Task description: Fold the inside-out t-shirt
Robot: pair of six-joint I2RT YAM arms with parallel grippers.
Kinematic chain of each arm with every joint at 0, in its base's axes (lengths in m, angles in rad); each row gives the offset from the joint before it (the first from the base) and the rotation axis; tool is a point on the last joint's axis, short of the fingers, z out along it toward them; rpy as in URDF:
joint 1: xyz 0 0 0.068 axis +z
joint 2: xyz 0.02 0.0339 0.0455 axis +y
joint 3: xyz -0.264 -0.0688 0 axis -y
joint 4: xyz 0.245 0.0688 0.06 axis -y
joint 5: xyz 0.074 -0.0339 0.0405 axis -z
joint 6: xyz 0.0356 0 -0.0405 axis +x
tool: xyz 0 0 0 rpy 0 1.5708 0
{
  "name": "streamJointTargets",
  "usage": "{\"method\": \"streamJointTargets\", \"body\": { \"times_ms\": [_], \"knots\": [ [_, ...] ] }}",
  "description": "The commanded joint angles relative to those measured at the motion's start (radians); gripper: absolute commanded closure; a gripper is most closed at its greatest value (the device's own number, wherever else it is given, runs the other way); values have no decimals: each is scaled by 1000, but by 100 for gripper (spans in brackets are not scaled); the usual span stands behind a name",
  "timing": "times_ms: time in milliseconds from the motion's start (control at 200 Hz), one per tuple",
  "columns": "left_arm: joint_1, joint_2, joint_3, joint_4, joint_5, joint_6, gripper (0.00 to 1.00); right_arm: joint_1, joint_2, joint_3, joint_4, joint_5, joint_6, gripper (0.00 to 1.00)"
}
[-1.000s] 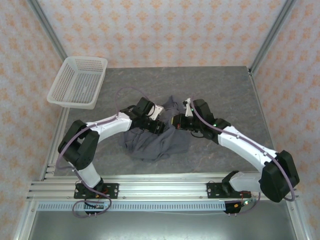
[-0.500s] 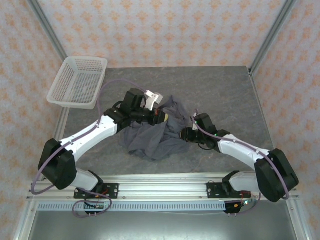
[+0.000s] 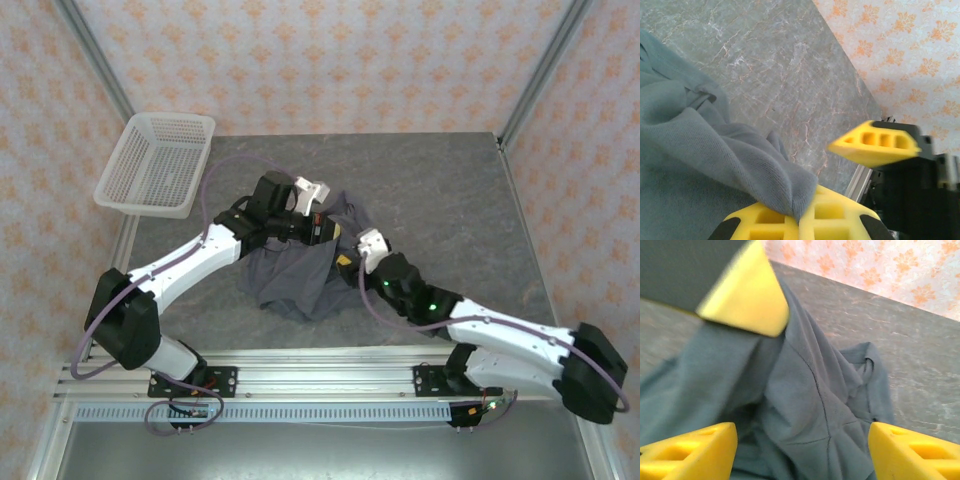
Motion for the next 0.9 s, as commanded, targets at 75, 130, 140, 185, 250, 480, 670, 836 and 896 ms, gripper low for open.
{"method": "streamJointTargets", "body": {
  "times_ms": [75, 130, 140, 185, 250, 480, 670, 836, 896],
  "knots": [
    [3, -26, 37, -27, 52, 16, 100, -99, 138, 59, 78, -42, -69, 46],
    [4, -28, 42, -46, 67, 38, 100, -106, 194, 96, 58, -91, -56, 57],
    [4, -28, 43, -50, 71, 43, 100, -107, 199, 104, 53, -99, -54, 60],
    [5, -27, 52, -77, 83, 69, 100, -108, 218, 134, 32, -145, -34, 67],
    [12, -32, 63, -122, 67, 105, 100, -118, 207, 158, 8, -279, -5, 85],
    [169, -57, 37, -198, -137, 218, 100, -198, 79, 292, -205, -1084, 200, 100],
    [194, 23, 44, -119, -206, 259, 95, -207, 45, 357, -155, -1239, 294, 100],
    [212, 12, -28, -26, -318, 213, 50, -280, 36, 348, -107, -1157, 315, 100],
    [228, -29, -40, -46, -362, 202, 43, -308, 27, 320, -36, -1128, 362, 100]
  ]
}}
